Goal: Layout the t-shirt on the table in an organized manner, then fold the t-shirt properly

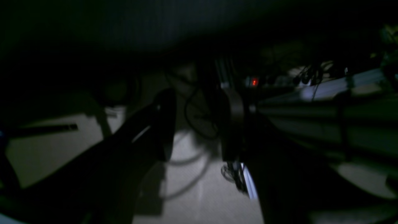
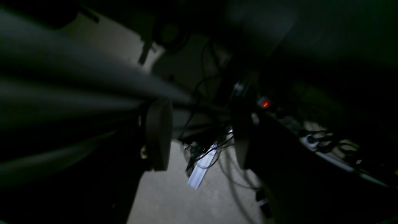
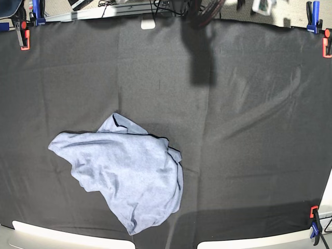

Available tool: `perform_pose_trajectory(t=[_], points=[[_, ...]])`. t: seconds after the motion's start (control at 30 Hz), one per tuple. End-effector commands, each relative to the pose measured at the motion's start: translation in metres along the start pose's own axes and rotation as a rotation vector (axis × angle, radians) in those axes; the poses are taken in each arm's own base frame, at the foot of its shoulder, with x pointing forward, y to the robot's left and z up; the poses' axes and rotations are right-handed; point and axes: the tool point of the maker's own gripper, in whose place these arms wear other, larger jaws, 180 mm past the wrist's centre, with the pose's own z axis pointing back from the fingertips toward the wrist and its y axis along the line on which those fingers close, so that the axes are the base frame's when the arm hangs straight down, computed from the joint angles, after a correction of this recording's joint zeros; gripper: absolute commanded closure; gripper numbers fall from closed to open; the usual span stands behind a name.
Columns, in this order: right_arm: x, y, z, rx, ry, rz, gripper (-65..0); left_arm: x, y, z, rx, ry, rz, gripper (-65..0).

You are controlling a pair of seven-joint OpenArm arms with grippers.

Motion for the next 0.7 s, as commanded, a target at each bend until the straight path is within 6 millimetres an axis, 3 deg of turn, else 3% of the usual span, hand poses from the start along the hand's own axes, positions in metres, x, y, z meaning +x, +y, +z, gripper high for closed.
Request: perform_pose_trajectory(t=[0.0, 0.27, 0.4, 0.67], points=[[0.013, 0.001, 0.004, 0.002, -0.042, 0.003, -30.3, 0.008, 0.0, 0.005, -0.003, -0.024, -0.022, -21.5], [0.064, -0.049, 0.02, -0.132, -0.173, 0.04, -30.2, 0.059, 0.003, 0.008, 0.018, -0.15, -0.106, -21.5], [0.09, -0.07, 0.031, -0.187, -0.245, 0.029, -30.2, 0.074, 0.006, 0.002, 0.026, -0.165, -0.114, -21.5], [0.119, -0.093, 0.046, -0.264, -0.316, 0.083, -30.2, 0.105, 0.017, -0.017, 0.052, -0.224, -0.136, -21.5]])
